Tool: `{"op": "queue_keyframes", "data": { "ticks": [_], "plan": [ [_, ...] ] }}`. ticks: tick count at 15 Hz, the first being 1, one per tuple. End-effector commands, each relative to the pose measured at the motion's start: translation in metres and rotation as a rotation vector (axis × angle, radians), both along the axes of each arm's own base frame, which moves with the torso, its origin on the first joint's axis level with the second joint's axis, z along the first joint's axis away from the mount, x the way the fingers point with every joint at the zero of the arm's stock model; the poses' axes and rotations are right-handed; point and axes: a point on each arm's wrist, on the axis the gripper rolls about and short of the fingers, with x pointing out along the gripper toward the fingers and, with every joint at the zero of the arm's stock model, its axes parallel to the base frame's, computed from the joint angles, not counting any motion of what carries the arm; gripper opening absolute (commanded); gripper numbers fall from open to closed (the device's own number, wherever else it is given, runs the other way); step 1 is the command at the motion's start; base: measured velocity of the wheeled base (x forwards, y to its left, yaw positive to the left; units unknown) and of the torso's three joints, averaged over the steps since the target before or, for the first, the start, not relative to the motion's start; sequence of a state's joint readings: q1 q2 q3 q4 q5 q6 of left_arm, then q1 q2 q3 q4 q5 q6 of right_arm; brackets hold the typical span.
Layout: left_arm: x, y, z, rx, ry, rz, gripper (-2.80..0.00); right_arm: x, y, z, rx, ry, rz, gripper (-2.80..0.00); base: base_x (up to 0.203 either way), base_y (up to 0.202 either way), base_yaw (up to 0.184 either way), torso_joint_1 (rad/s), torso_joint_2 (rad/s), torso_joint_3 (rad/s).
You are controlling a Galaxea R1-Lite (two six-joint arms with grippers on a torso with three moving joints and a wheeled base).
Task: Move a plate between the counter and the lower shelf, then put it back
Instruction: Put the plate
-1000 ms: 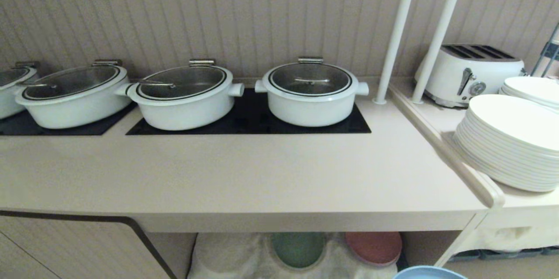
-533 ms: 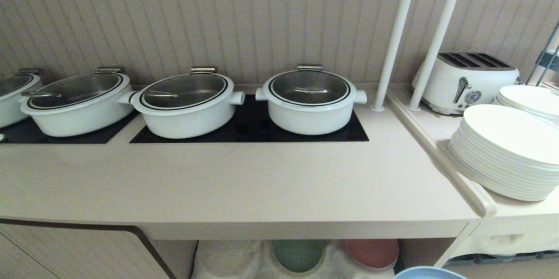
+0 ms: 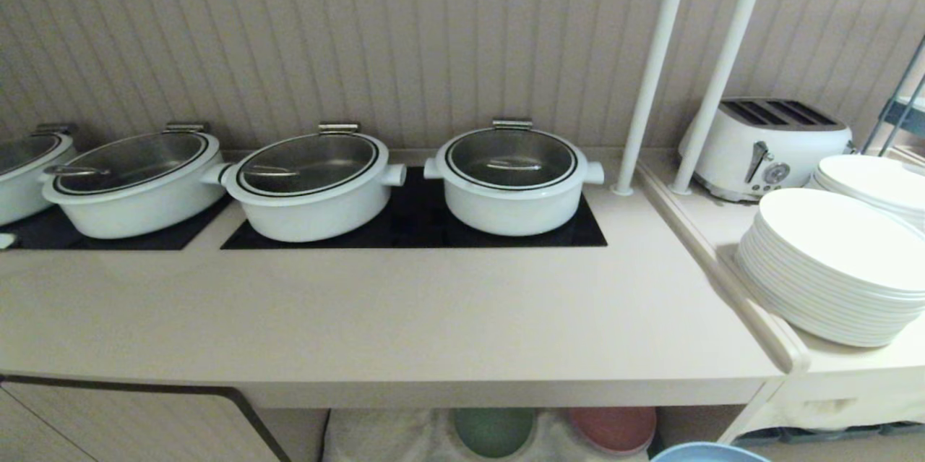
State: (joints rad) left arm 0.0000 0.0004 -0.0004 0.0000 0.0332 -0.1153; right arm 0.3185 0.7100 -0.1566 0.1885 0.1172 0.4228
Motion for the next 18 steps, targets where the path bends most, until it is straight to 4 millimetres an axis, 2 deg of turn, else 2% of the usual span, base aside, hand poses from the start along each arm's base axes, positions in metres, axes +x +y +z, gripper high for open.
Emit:
{"op": "queue_keyframes", "data": {
  "ticks": [1, 6, 18],
  "plan": [
    [0.000, 0.000, 0.000, -0.001, 0.000, 0.001, -2.80, 0.000, 0.000, 0.000, 0.001, 0.003, 0.000, -2.80, 0.000, 0.000, 0.000, 0.144, -0.27, -0.130],
    [0.000, 0.000, 0.000, -0.001, -0.002, 0.001, -2.80, 0.000, 0.000, 0.000, 0.001, 0.001, 0.000, -2.80, 0.000, 0.000, 0.000, 0.102, -0.19, -0.095],
    [0.000, 0.000, 0.000, -0.001, -0.002, 0.001, -2.80, 0.006, 0.004, 0.012, 0.009, -0.022, 0.039, -2.80, 0.000, 0.000, 0.000, 0.000, 0.00, 0.000]
  ]
}}
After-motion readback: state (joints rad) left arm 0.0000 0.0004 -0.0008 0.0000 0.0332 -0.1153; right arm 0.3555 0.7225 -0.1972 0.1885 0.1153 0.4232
